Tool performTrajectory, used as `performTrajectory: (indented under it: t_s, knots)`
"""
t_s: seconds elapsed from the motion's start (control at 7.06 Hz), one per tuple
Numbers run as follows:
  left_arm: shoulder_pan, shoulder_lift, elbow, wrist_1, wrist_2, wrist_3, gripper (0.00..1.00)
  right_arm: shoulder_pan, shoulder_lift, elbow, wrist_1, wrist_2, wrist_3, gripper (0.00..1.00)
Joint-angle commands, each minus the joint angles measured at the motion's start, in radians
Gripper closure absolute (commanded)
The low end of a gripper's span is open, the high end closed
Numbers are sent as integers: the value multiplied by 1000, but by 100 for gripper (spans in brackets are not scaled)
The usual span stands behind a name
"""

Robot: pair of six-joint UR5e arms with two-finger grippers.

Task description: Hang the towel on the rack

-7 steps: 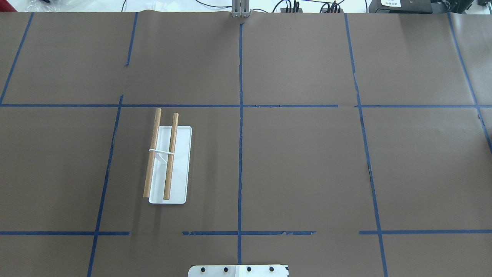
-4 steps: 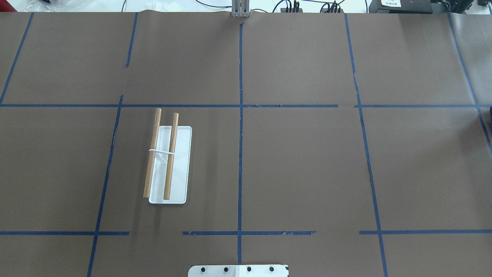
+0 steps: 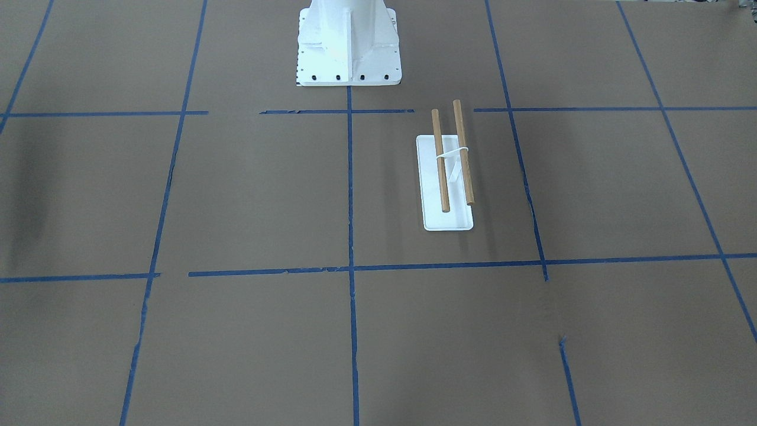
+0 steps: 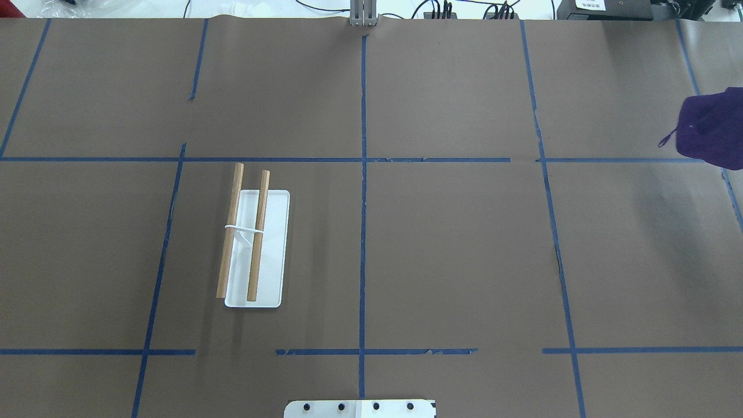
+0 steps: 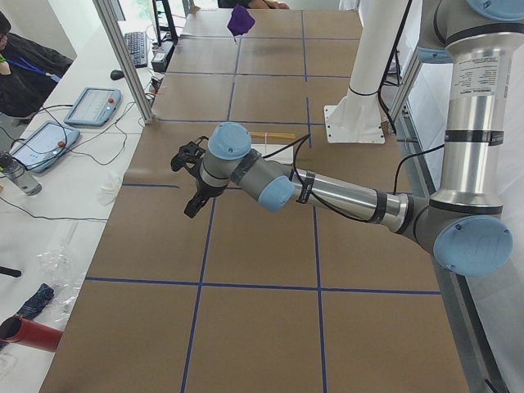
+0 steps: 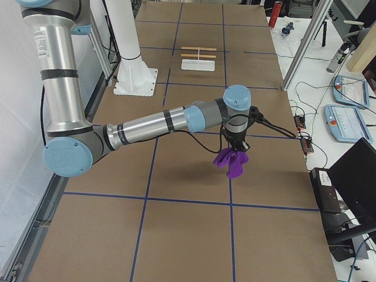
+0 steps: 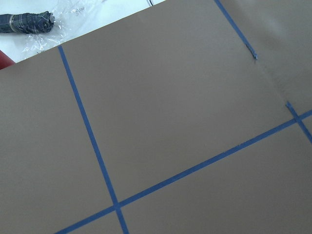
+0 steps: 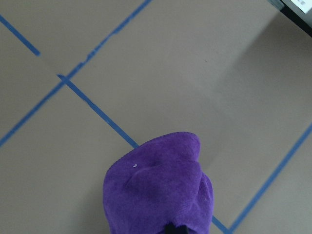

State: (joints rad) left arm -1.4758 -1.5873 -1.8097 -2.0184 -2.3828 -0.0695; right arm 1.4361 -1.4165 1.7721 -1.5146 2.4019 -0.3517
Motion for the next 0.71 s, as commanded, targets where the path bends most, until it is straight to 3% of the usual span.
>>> performTrajectory:
  t_s: [0.0,0.28,0.57]
  knots:
    - [159,-104,0,-14,5,-244,0,-198,108,41,79,11,315,100]
    - [288,-225,3,-13,5,-612,0,-371,247,41,79,-56,617,100]
    - [406,-363,12,-11,7,-956,0,-507,318,87,79,-229,652,100]
